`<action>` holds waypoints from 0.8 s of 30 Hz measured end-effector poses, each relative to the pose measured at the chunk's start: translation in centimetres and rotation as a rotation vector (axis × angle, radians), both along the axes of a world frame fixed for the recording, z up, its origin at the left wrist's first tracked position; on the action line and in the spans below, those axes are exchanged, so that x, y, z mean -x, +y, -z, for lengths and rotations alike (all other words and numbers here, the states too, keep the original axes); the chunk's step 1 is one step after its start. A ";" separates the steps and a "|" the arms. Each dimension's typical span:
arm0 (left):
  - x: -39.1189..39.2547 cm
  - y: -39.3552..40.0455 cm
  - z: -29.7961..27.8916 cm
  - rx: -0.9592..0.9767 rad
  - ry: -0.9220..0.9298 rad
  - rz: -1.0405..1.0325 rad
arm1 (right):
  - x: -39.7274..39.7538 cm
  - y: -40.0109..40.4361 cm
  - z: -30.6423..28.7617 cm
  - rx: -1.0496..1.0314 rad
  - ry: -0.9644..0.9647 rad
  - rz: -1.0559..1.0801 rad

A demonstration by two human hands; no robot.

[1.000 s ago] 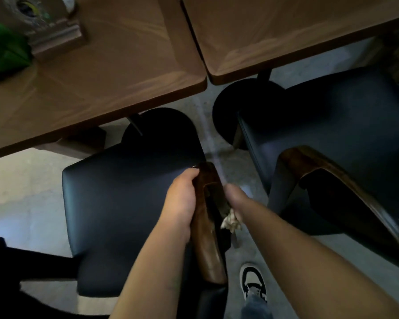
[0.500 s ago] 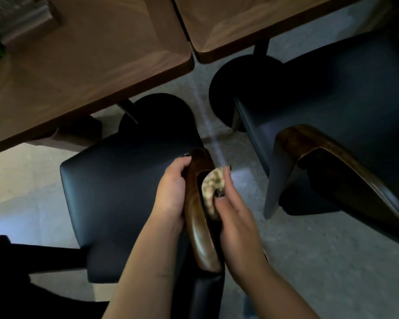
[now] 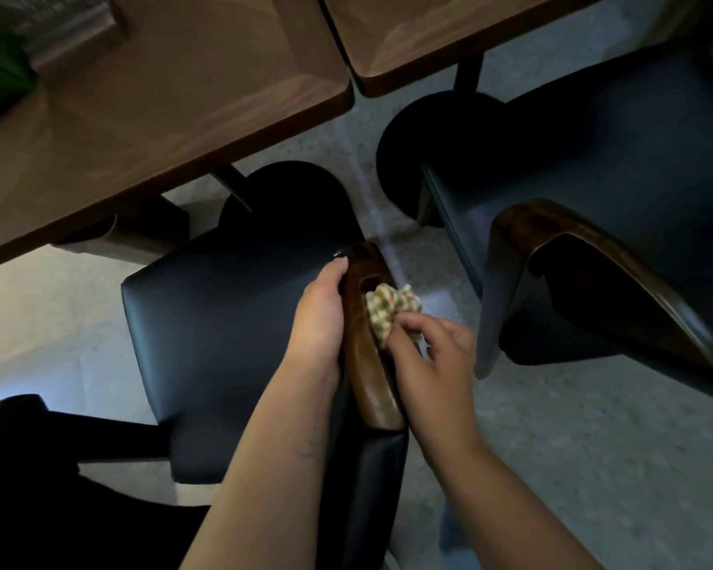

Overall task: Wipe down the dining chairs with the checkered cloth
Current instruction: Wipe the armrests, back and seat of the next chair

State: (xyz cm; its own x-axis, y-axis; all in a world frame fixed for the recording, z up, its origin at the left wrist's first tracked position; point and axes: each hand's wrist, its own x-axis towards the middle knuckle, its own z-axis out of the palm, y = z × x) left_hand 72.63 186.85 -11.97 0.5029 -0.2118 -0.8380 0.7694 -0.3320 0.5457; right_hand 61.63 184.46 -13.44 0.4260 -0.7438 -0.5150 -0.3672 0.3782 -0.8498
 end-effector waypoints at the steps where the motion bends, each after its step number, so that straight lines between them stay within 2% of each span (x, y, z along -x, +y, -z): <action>1: 0.4 0.3 -0.2 -0.017 -0.005 0.011 | 0.0 -0.2 0.1 -0.019 -0.009 -0.038; 3: 1.3 1.1 -0.5 -0.037 -0.007 0.032 | -0.3 -0.7 0.3 -0.100 -0.049 -0.127; 7: 3.1 1.9 -1.5 -0.050 -0.074 0.071 | -1.2 -1.9 -0.1 -0.102 -0.009 -0.278; 11: 3.4 1.8 -2.3 -0.142 -0.231 0.172 | 0.1 -1.7 -0.8 -0.047 -0.199 -0.379; 14: 3.3 1.6 -2.5 -0.188 -0.254 0.177 | 1.0 -1.0 -0.8 -0.099 -0.323 -0.333; 16: 3.4 1.5 -2.6 -0.198 -0.243 0.161 | 0.7 -1.2 0.0 -0.142 -0.254 -0.286; 18: 3.5 1.6 -2.6 -0.158 -0.183 0.116 | 0.4 -1.4 0.3 -0.101 -0.163 -0.281; 22: 3.8 1.8 -3.7 -0.046 -0.018 -0.044 | 1.9 0.2 -1.6 0.112 -0.354 -0.243; 24: 3.9 2.7 -4.1 0.014 0.007 -0.063 | 3.2 0.7 -2.6 0.244 -0.433 -0.307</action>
State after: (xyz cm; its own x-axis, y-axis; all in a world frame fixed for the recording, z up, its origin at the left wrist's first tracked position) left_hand 68.72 189.51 -7.92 0.5098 -0.1913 -0.8388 0.7925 -0.2749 0.5444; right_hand 58.39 185.12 -10.81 0.7745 -0.6281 -0.0748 -0.0283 0.0838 -0.9961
